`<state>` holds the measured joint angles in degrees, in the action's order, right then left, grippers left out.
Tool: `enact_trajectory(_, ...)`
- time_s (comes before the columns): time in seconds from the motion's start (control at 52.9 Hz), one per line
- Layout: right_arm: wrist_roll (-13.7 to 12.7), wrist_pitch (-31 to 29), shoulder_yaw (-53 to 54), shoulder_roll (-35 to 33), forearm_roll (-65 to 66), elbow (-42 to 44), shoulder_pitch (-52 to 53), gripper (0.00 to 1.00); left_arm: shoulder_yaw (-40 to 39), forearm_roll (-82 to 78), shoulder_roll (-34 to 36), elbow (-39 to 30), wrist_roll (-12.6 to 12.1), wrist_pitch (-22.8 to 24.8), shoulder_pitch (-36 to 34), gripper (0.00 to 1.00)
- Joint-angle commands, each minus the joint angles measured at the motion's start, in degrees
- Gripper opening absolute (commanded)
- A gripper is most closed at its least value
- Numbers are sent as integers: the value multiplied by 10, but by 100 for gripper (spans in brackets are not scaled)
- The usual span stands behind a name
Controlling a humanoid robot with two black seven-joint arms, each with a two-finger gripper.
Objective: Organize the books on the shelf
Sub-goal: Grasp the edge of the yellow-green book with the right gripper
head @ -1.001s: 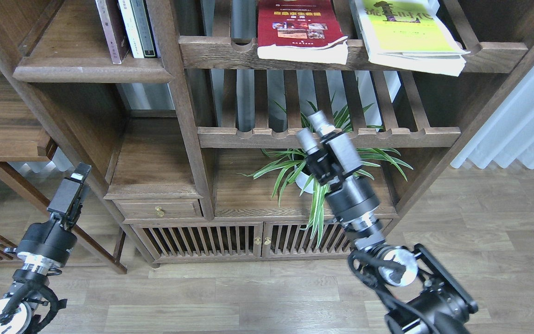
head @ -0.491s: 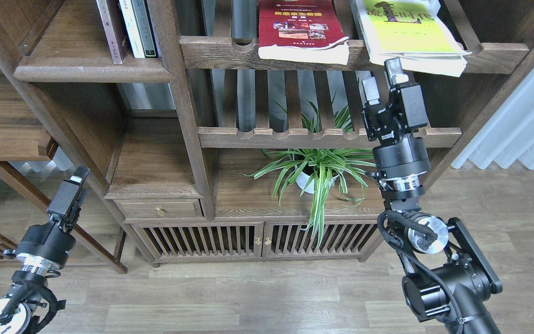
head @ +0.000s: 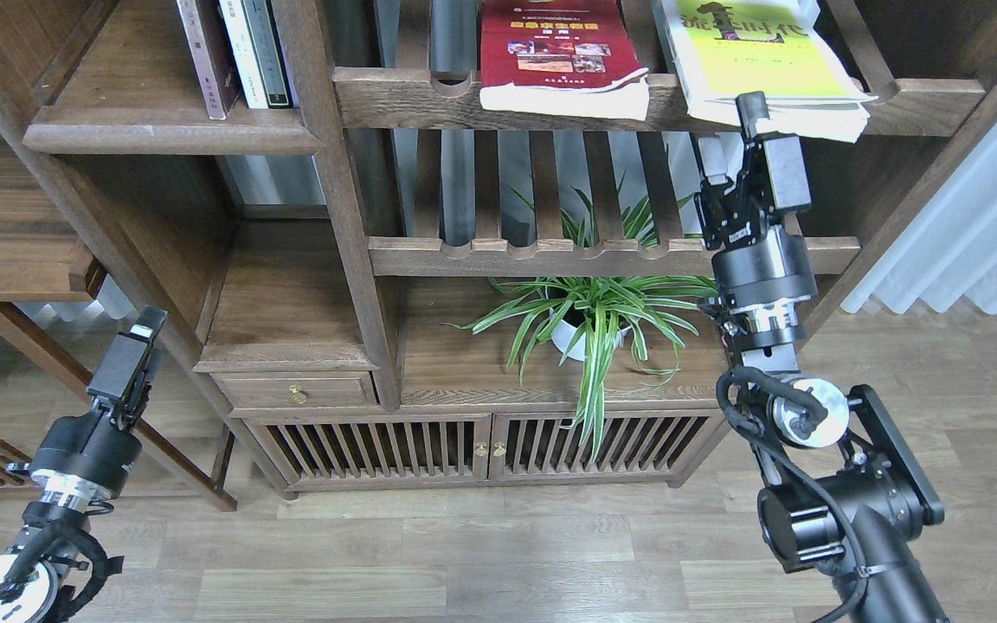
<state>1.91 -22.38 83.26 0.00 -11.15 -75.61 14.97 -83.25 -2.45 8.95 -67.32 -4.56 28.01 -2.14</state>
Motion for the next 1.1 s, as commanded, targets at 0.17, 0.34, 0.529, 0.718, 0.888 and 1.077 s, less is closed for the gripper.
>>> enact_trajectory(0.17,0,7,2,0,0,10,8,94,0,1,0,-1,-1,0,-1,100)
enact_trajectory(0.34,0,47,19,0,0,10,9,94,0,1,0,-4,-1,0,-1,100)
enact_trajectory(0.529,0,65,31,0,0,10,20,94,0,1,0,-3,-1,0,-1,100)
enact_trajectory(0.718,0,65,39,0,0,10,24,94,3,1,-1,-3,-1,0,-1,100)
enact_trajectory(0.888,0,66,42,0,0,10,24,94,3,1,-1,-4,-1,0,-1,100)
enact_trajectory(1.077,1,75,44,0,0,10,24,91,3,1,-1,-4,-1,0,-1,100)
